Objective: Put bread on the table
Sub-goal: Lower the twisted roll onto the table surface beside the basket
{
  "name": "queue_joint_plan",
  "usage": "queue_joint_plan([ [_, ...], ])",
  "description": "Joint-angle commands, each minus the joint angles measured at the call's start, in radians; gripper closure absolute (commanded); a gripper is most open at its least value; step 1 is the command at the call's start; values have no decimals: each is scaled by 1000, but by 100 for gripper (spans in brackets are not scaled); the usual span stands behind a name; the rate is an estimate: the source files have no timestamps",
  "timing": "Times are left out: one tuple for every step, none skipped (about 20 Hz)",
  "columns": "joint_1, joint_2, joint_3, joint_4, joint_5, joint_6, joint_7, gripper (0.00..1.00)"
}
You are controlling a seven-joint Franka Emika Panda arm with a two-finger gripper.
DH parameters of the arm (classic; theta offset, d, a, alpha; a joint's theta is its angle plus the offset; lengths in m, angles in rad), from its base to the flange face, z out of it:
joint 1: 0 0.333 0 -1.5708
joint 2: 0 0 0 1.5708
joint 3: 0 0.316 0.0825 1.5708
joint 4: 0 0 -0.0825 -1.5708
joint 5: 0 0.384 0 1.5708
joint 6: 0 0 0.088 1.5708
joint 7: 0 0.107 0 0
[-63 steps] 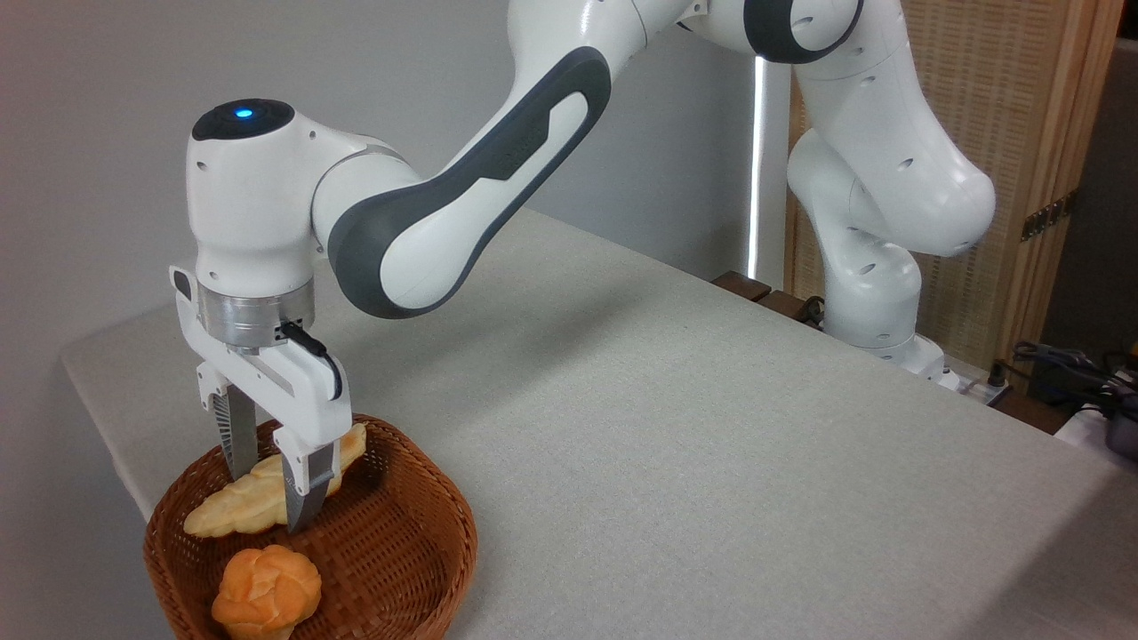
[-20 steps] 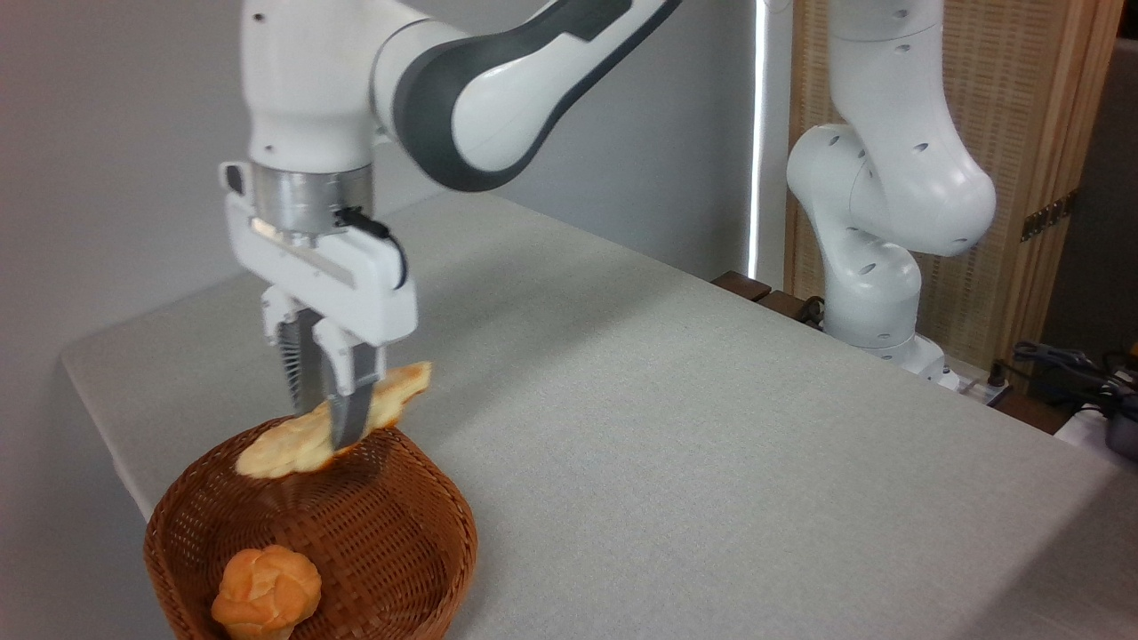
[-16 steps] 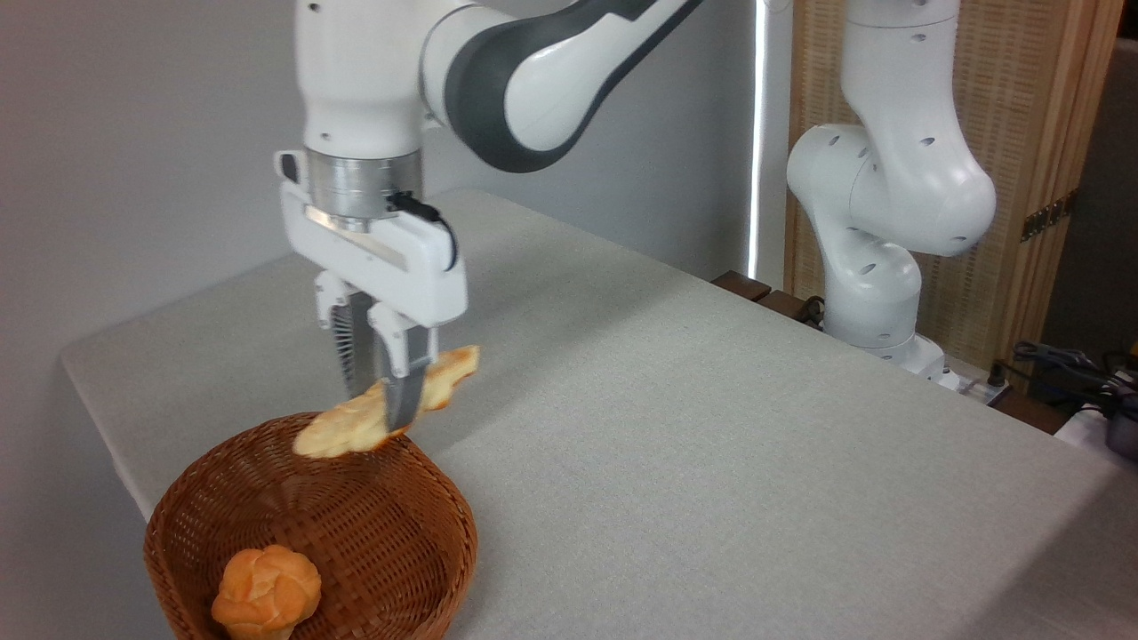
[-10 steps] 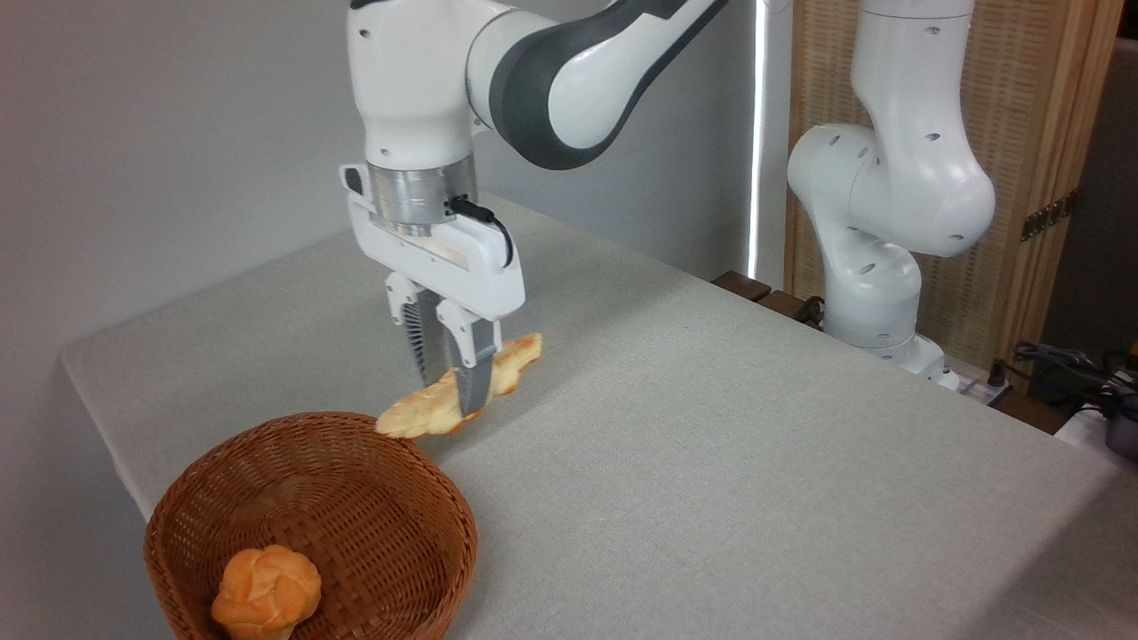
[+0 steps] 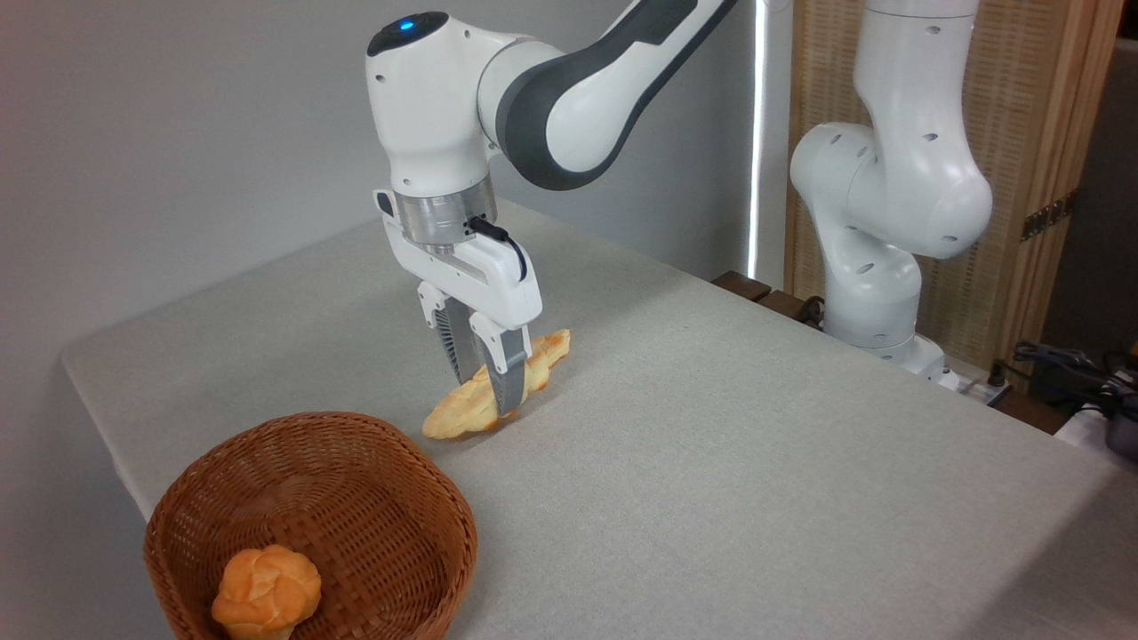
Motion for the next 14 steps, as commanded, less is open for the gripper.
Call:
queue_joint_plan([
  [-8, -8, 7, 0, 13, -12, -3, 2],
  [-8, -8, 7, 0, 12, -12, 1, 2],
  [-8, -8, 7, 0, 13, -12, 1, 2],
  [-8, -8, 7, 1, 13, -12, -2, 2],
  [-8, -8, 7, 3, 12, -12, -2, 0],
  [-7, -8, 8, 5, 12, -12, 1, 0],
  [-7, -8, 13, 8, 10, -11, 6, 0],
  [-7, -11, 16, 9, 7, -11, 6, 0],
  [-7, -12, 17, 11, 4, -9, 6, 0],
  [-5, -12, 19, 20, 4, -11, 6, 0],
  [-5, -15, 20, 26, 3, -11, 6, 0],
  [-4, -18, 22, 35, 2, -9, 7, 0],
  [0, -18, 31, 56, 4, -11, 7, 0],
  [0, -20, 45, 73, 3, -11, 7, 0],
])
